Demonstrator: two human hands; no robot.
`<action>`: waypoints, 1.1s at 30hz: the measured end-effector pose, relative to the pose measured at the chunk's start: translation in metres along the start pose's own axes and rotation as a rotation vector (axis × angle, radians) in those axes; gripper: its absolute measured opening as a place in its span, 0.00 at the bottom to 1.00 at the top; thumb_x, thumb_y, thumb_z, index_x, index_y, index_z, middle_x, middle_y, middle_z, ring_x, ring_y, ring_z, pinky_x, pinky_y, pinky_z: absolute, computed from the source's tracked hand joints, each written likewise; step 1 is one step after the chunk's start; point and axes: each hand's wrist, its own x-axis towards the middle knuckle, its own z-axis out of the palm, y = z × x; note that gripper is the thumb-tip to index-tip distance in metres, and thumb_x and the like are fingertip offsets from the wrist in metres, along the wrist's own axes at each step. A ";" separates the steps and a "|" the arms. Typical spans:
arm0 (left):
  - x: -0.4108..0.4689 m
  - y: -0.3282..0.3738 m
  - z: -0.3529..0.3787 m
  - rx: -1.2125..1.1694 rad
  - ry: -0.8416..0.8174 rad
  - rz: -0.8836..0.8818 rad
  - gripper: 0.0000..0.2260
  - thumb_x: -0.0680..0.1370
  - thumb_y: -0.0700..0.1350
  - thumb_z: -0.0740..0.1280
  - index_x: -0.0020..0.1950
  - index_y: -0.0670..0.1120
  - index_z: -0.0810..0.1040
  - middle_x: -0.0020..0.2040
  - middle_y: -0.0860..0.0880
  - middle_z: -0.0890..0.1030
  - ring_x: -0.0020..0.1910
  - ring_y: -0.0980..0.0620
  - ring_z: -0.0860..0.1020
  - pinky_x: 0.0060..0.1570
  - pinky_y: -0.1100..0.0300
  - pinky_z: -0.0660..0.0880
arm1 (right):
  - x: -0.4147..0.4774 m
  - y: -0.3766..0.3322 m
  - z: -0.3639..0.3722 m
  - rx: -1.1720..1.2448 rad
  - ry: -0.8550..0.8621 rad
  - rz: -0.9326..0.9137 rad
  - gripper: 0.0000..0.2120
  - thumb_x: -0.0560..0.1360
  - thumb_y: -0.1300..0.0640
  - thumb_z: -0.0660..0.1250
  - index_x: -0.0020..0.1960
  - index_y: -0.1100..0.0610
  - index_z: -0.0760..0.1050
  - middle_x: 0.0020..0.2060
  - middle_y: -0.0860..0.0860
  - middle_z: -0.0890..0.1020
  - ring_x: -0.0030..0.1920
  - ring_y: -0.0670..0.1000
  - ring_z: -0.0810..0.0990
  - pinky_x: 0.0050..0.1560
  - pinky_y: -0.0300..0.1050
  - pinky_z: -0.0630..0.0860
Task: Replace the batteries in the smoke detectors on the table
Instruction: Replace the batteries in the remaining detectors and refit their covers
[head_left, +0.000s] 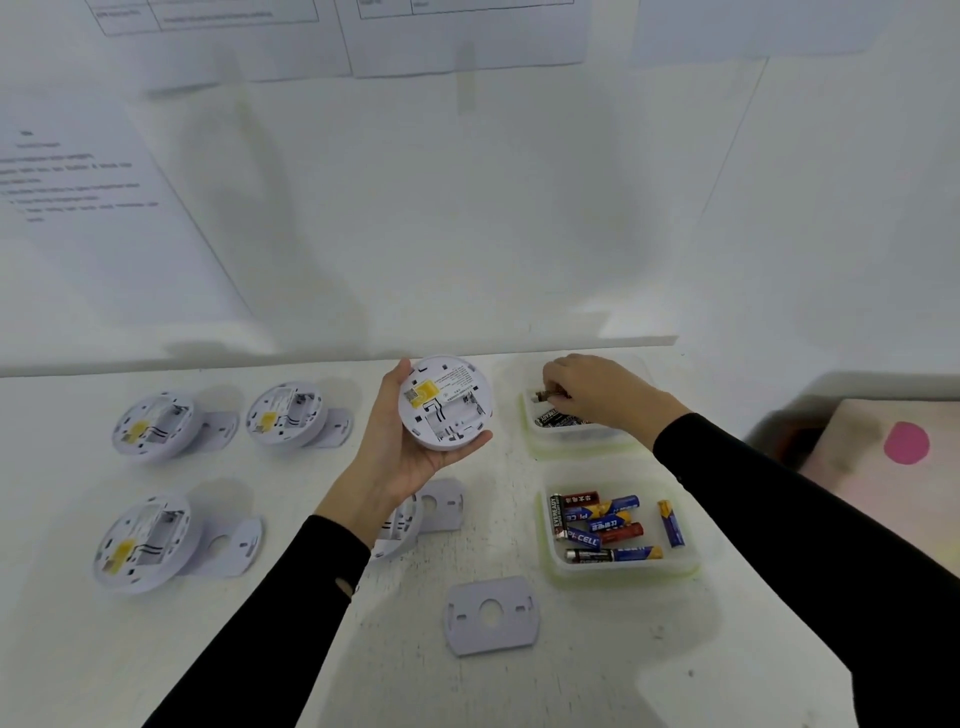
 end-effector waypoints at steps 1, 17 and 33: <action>0.000 0.000 0.000 0.000 0.002 0.003 0.26 0.78 0.60 0.63 0.68 0.43 0.75 0.64 0.36 0.78 0.64 0.34 0.76 0.51 0.37 0.79 | -0.002 0.000 -0.002 0.136 0.016 0.052 0.12 0.79 0.57 0.60 0.62 0.56 0.72 0.50 0.52 0.78 0.50 0.53 0.76 0.46 0.42 0.69; -0.005 -0.039 0.031 -0.075 0.052 0.224 0.26 0.81 0.62 0.57 0.64 0.42 0.77 0.56 0.39 0.83 0.56 0.42 0.81 0.49 0.46 0.81 | -0.056 -0.121 -0.024 0.976 0.793 0.204 0.06 0.74 0.54 0.72 0.51 0.52 0.78 0.39 0.39 0.83 0.38 0.41 0.80 0.44 0.41 0.75; -0.013 -0.049 0.045 -0.168 0.061 0.268 0.29 0.79 0.64 0.59 0.67 0.41 0.75 0.56 0.38 0.82 0.56 0.41 0.82 0.57 0.46 0.79 | -0.050 -0.145 -0.011 1.057 0.708 0.432 0.30 0.56 0.32 0.73 0.56 0.34 0.69 0.61 0.38 0.66 0.64 0.42 0.64 0.65 0.45 0.59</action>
